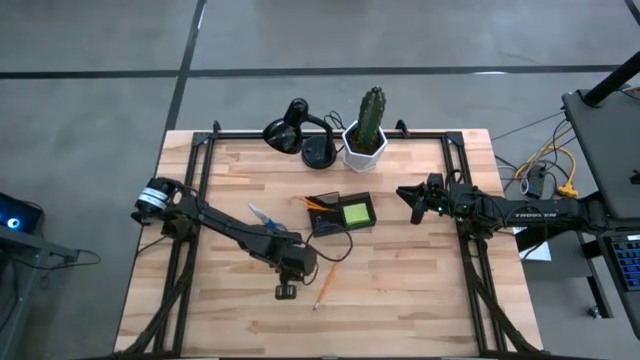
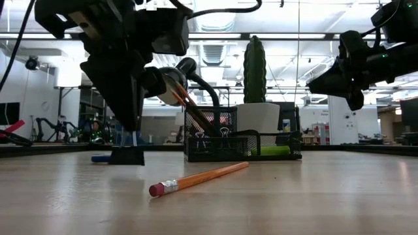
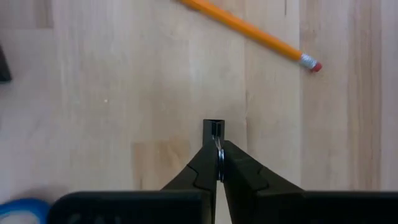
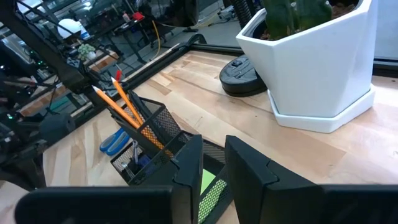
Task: Pick and place office supplies into organizer
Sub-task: Put the black binder clip into the desk organizer
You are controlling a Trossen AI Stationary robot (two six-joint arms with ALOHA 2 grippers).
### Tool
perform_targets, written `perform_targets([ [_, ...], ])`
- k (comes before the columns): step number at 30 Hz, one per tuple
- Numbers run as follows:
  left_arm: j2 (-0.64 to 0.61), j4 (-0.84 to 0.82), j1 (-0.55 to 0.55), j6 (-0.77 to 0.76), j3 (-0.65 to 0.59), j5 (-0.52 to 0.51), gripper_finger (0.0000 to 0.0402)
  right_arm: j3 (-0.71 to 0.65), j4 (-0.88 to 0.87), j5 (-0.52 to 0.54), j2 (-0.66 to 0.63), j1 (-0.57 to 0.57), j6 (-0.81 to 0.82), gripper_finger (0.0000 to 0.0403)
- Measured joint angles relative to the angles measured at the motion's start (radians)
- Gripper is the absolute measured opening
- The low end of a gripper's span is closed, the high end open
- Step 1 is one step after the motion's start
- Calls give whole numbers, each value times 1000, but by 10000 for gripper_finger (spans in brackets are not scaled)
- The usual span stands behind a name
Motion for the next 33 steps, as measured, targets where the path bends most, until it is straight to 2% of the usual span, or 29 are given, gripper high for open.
perform_targets([
  [13,-30,-19,76,83,40,-7,0,0,0,-1,0,0,31,59],
  [24,-39,-15,152,232,80,-149,0,0,0,-1,0,0,78,59],
  [33,-38,122,240,260,82,-169,0,0,0,-1,0,0,78,59],
])
